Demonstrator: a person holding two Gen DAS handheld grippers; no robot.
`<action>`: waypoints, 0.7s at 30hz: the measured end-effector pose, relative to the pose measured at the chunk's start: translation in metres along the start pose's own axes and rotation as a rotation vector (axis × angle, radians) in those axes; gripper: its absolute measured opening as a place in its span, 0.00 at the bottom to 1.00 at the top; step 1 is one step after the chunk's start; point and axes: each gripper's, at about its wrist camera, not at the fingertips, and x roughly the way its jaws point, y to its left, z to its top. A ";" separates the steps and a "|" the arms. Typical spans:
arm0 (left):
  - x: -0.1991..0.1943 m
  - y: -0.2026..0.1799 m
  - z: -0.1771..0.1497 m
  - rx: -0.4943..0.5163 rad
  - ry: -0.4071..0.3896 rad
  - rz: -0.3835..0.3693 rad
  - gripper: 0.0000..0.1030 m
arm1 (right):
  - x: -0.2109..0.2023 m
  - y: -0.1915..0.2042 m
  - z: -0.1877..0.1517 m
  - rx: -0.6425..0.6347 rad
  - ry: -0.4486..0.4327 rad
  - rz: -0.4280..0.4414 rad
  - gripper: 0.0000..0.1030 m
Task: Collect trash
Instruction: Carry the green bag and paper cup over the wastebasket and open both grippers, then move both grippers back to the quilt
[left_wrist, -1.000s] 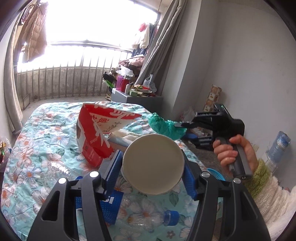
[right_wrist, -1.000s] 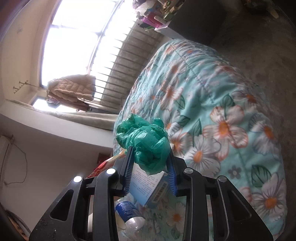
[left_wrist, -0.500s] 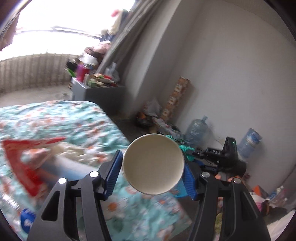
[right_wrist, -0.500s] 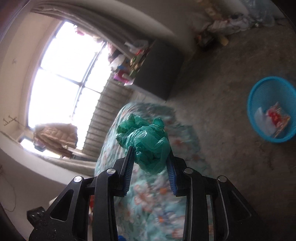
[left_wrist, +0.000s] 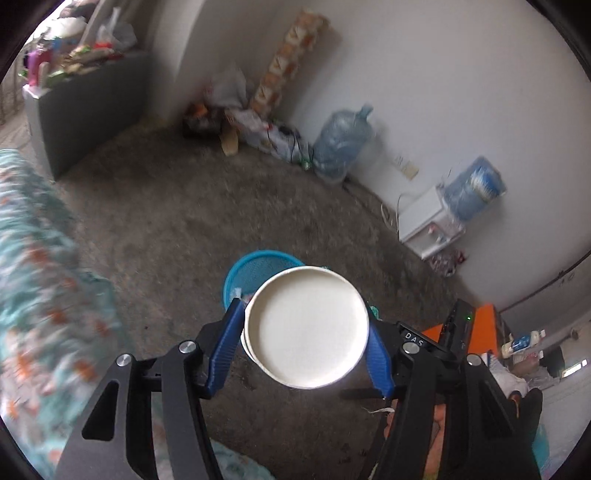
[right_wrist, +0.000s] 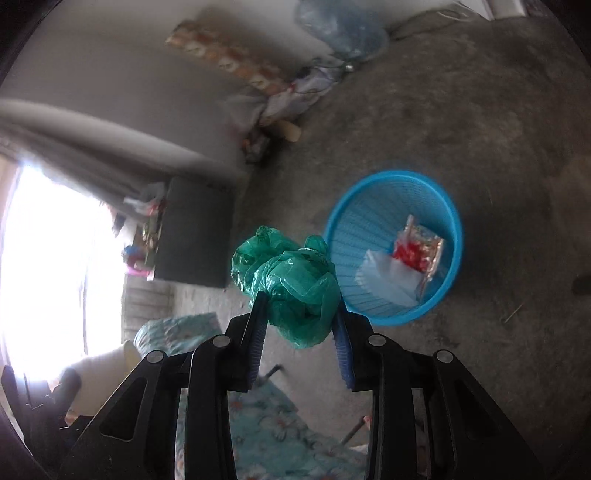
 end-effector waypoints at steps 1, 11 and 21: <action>0.023 -0.005 0.007 0.000 0.029 -0.004 0.57 | 0.007 -0.004 0.004 0.020 0.000 0.001 0.32; 0.161 -0.009 0.030 -0.076 0.191 0.061 0.79 | 0.060 -0.085 0.050 0.239 0.016 -0.054 0.65; 0.058 -0.014 0.025 -0.021 0.055 0.039 0.79 | 0.032 -0.072 0.033 0.203 -0.020 0.015 0.65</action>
